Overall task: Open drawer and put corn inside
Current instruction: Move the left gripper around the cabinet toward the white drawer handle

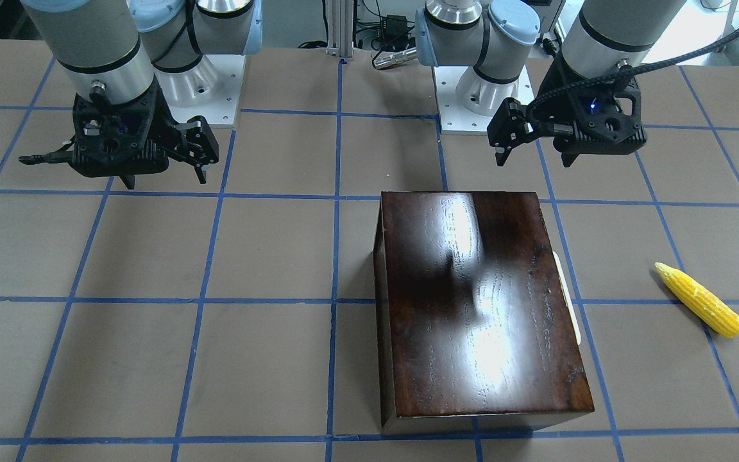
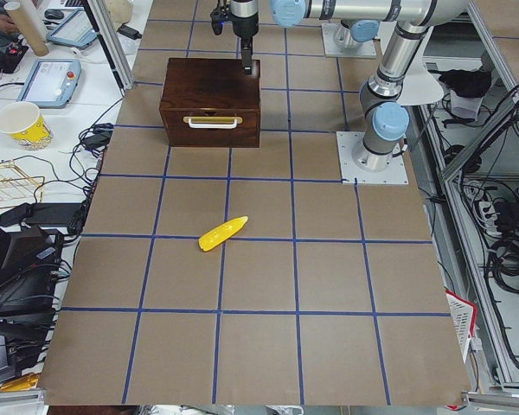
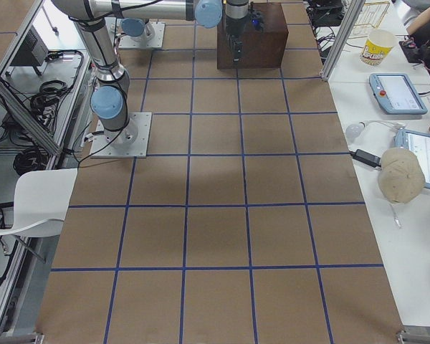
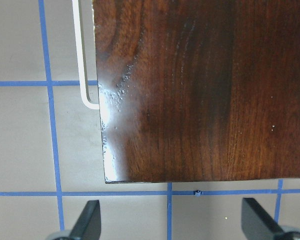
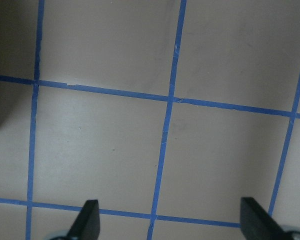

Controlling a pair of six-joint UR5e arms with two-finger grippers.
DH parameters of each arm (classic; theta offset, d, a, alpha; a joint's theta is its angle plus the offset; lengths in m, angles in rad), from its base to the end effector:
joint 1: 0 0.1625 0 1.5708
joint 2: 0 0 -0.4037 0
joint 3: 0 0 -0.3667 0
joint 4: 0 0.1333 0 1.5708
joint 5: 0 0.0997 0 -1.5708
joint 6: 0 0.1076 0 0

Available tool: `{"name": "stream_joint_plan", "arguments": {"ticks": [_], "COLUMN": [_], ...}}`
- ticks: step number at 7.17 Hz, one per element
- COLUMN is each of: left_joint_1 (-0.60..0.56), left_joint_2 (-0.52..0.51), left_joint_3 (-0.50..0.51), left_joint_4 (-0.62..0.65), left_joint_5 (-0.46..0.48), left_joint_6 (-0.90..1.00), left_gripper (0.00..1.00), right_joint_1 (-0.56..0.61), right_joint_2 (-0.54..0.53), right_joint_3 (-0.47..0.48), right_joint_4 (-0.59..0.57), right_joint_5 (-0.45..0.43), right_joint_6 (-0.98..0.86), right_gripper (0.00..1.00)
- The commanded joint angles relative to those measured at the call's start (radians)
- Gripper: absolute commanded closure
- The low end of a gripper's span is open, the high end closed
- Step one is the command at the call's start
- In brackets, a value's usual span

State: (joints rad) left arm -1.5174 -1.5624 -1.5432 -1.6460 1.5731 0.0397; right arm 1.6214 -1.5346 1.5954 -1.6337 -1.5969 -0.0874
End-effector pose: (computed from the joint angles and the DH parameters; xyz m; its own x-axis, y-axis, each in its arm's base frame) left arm -0.1084 -0.4649 0.4680 -0.9999 -0.0136 -0.0007 -0.0137 0.9991 0.0393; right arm 0.1546 -0.4733 0.4363 -0.9902 -0.1375 0.0262 -0.1375 0.9905 0.0002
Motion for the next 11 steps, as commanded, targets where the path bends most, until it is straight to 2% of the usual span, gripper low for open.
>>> {"name": "stream_joint_plan", "arguments": {"ticks": [1, 3, 5, 9, 11], "left_joint_1": [0.047, 0.170, 0.213, 0.328, 0.350], "left_joint_2": [-0.002, -0.007, -0.039, -0.142, -0.220], "left_joint_3": [0.003, 0.005, 0.005, -0.008, -0.011], "left_joint_4": [-0.001, -0.003, 0.067, 0.170, 0.237], "left_joint_5": [-0.001, -0.011, -0.008, -0.053, -0.076], "left_joint_6": [-0.001, 0.000, 0.014, 0.196, 0.330], "left_gripper": [0.00, 0.00, 0.00, 0.00, 0.00], "right_joint_1": [0.000, 0.000, 0.000, 0.000, 0.000], "right_joint_2": [0.001, 0.001, 0.001, 0.001, 0.001], "right_joint_3": [0.000, 0.000, 0.000, 0.000, 0.000], "right_joint_4": [0.000, 0.000, 0.000, 0.000, 0.000], "right_joint_5": [0.000, 0.000, 0.000, 0.000, 0.000], "right_joint_6": [0.000, 0.000, 0.000, 0.000, 0.000], "right_gripper": [0.00, 0.00, 0.00, 0.00, 0.00]}}
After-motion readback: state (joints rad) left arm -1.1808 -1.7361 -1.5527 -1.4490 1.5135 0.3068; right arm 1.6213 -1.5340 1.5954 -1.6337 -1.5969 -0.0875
